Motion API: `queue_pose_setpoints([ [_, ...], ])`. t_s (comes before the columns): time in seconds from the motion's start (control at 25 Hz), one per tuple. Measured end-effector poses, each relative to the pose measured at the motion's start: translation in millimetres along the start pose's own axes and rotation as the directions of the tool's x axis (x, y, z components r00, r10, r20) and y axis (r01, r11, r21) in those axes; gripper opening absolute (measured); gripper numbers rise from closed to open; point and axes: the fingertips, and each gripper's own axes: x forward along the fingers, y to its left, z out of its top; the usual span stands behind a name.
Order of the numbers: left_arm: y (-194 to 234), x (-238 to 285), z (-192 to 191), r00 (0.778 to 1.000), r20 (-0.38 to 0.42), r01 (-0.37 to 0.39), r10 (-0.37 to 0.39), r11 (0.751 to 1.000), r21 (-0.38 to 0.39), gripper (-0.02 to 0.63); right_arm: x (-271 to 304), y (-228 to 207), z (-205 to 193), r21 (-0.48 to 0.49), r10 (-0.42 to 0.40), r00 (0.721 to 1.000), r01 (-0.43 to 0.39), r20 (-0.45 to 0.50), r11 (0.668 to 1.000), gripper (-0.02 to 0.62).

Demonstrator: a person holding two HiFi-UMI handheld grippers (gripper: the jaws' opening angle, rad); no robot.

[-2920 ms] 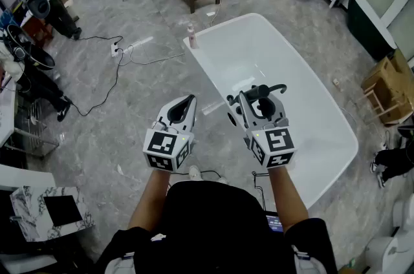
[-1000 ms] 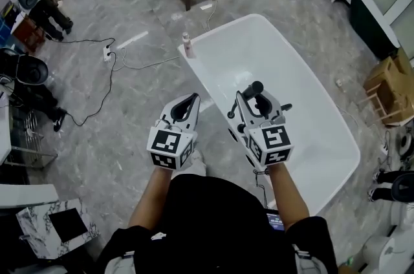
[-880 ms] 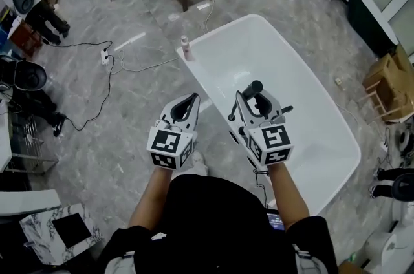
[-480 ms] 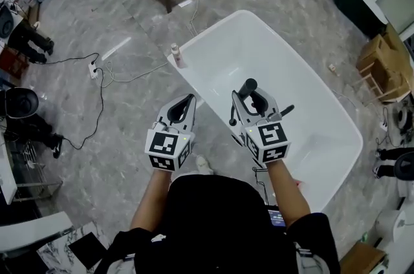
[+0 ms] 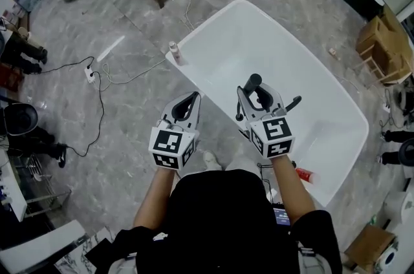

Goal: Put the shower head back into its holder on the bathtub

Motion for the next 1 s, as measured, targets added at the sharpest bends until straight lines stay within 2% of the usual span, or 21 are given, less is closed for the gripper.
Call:
queue_pose_setpoints([
  [0.52, -15.8, 62.0, -44.5, 0.994, -0.098, 0.048, -0.053, 0.997, -0.055, 0.014, 21.2, -41.5, -50.4, 0.043, -0.010, 0.996, 0.013, -0.090, 0.999, 0.137],
  [1.0, -29.2, 117.6, -127.6, 0.974, -0.218, 0.041, -0.068, 0.991, -0.128, 0.014, 45.7, -63.3, -140.3, 0.102, 0.022, 0.977, 0.000, -0.212, 0.995, 0.137],
])
